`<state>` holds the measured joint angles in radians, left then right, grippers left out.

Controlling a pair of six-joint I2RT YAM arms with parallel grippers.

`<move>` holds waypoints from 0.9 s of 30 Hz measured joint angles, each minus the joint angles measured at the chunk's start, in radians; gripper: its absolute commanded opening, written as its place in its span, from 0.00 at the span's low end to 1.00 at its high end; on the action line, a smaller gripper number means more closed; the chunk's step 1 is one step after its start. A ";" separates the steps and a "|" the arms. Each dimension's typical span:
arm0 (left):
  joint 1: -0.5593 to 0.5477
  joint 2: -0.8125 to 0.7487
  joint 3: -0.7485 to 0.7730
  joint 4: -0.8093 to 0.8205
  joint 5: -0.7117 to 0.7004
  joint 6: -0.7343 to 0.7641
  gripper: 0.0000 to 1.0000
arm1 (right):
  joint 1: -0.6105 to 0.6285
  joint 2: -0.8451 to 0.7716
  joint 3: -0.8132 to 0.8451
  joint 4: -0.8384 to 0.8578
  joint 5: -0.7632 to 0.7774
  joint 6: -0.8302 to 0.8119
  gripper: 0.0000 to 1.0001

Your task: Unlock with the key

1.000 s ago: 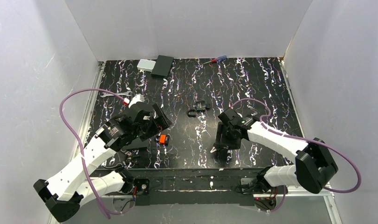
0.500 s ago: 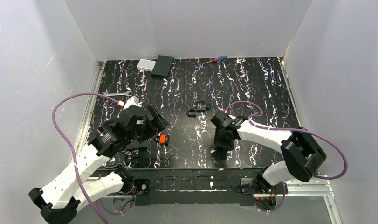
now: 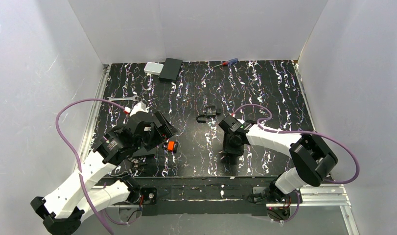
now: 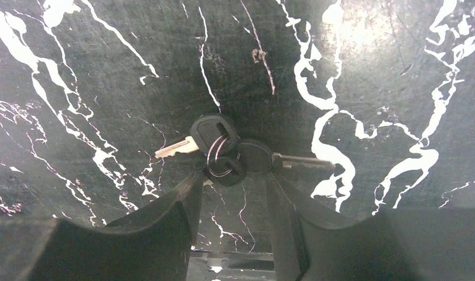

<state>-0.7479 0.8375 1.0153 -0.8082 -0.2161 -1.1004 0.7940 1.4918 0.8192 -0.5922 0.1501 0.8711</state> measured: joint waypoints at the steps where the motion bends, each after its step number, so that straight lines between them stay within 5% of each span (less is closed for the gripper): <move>1: 0.000 0.001 0.000 0.000 0.000 0.000 0.84 | 0.000 0.004 0.003 0.000 0.000 -0.005 0.52; 27: 0.000 -0.002 -0.019 0.000 0.015 -0.002 0.83 | 0.001 0.021 0.040 0.002 0.005 -0.044 0.55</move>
<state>-0.7479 0.8356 0.9958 -0.8078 -0.2008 -1.1019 0.7952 1.5124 0.8597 -0.5903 0.1547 0.8268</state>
